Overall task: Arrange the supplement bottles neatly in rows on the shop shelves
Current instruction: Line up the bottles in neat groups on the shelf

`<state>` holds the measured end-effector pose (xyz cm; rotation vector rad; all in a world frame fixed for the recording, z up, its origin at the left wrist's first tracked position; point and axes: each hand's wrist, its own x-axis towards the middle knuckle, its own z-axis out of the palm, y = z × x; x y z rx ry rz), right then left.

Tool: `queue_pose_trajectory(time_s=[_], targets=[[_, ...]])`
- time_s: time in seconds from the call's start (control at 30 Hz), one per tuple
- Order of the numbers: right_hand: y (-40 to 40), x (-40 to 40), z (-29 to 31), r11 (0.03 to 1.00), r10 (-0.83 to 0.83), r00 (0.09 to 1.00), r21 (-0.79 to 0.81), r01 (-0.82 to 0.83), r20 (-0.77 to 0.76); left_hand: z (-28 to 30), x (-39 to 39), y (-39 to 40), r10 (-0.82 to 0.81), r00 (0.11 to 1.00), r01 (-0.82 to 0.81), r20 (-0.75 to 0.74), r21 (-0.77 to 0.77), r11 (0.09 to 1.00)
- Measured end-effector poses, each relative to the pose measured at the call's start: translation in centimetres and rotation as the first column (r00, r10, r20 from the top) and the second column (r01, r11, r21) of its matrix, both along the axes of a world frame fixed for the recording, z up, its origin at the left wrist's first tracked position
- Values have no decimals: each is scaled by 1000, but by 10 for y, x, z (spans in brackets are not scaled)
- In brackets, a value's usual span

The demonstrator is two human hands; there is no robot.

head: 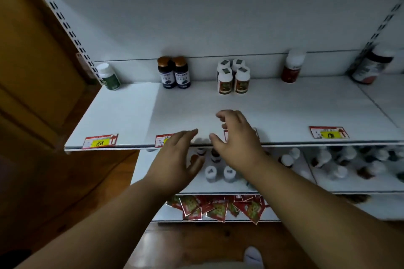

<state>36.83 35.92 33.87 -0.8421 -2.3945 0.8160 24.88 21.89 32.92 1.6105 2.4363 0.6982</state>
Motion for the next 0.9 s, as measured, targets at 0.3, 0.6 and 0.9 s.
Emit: queue_pose_trajectory(time_s=[0.3,0.6,0.9], targets=[[-150,-62,-28,976,-184,983,-116,185,18,-26,-93,-125,-87,996,87,0,-21,996],[-195,-132,-130,936,-80,973,-320,148,216,-118,-166,-162,144,980,-126,136,-137,983],[-170,-235,-253,885,-22,953,-438,158,301,-253,-251,-139,333,889,-308,314,-128,943]])
